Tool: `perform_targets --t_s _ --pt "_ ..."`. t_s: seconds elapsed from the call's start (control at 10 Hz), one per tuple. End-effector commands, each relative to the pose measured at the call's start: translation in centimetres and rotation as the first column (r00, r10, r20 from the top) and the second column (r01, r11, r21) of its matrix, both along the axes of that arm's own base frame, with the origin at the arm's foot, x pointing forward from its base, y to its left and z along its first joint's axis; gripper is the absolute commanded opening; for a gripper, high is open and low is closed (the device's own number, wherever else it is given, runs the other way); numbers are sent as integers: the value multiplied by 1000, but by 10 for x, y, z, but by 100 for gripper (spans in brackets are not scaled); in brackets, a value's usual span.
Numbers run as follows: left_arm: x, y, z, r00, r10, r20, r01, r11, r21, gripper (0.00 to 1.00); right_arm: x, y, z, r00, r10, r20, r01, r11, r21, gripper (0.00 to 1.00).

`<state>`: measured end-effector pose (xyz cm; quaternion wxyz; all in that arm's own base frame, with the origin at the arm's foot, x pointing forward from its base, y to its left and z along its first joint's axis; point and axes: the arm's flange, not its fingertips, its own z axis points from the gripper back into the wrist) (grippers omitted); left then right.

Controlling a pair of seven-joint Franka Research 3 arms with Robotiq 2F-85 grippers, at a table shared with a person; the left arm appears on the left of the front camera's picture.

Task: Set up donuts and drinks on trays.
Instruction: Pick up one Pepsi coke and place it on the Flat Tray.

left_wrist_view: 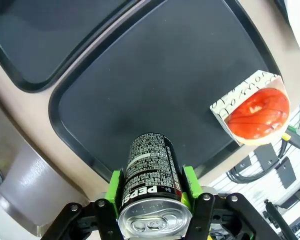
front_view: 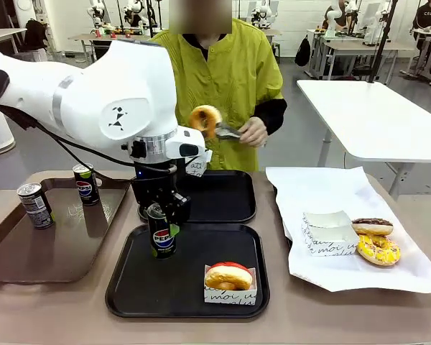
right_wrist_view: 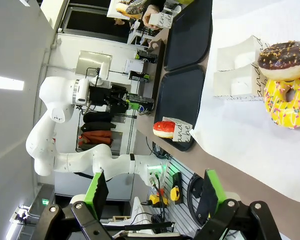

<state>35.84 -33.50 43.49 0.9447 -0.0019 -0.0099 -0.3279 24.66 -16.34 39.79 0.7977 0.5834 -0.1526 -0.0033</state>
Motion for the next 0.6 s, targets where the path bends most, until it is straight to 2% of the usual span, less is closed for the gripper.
perform_targets --t_s 0.0,0.5 --pt "10 5 -10 999 -25 40 26 999 -19 59 3 0 0 1000 -5 27 5 1000 21 100" --pt "13 16 -45 997 -52 48 53 999 -11 59 3 0 0 1000 -5 27 5 1000 21 100"
